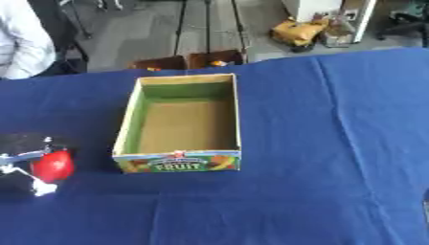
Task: Pick up objects on the table and place them in the box.
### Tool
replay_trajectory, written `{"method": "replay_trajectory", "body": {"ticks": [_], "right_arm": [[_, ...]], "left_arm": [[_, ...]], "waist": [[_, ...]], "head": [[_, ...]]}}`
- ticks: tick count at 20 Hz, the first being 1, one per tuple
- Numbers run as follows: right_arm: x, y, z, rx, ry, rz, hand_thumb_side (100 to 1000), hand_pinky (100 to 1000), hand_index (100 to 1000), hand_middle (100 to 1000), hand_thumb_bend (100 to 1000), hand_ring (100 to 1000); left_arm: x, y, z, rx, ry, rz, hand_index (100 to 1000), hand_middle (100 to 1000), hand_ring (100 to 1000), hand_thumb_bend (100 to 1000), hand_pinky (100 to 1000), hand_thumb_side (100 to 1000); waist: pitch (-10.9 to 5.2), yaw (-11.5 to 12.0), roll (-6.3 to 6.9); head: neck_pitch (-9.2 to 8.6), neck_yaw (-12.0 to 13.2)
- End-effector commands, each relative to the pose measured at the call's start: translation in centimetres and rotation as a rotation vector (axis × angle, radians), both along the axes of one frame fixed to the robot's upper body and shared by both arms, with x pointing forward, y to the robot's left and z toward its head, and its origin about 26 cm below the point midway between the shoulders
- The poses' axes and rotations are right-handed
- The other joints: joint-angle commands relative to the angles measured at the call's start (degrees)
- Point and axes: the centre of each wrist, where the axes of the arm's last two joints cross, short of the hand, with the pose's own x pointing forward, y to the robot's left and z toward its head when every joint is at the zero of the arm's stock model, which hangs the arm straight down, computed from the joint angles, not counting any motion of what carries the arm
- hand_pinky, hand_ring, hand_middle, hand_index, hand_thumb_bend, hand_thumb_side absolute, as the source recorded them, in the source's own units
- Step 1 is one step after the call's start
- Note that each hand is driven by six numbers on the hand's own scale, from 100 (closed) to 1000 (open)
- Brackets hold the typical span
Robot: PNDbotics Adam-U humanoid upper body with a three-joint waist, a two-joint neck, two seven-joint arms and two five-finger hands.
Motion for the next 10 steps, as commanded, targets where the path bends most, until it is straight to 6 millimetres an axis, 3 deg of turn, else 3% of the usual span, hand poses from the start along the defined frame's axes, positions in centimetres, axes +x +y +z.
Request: {"method": "replay_trajectory", "body": {"ticks": [1,10], "right_arm": [[-0.06,0.07,0.80,-0.003,-0.034,0.010,713,758,768,473,100,816],[-0.06,0.09,0.79,-0.001,-0.034,0.010,712,760,768,472,100,816]], "left_arm": [[-0.17,1.10,0.22,0.212,0.146,-0.158,973,807,709,100,447,437],[-0.16,0.71,1.20,0.151,0.085,-0.158,912,768,713,100,405,417]], "waist": [[-0.42,0.0,-0.22],[-0.43,-0.1,-0.18]], "head": [[-0.60,-0.1],[-0.48,-0.3]]}}
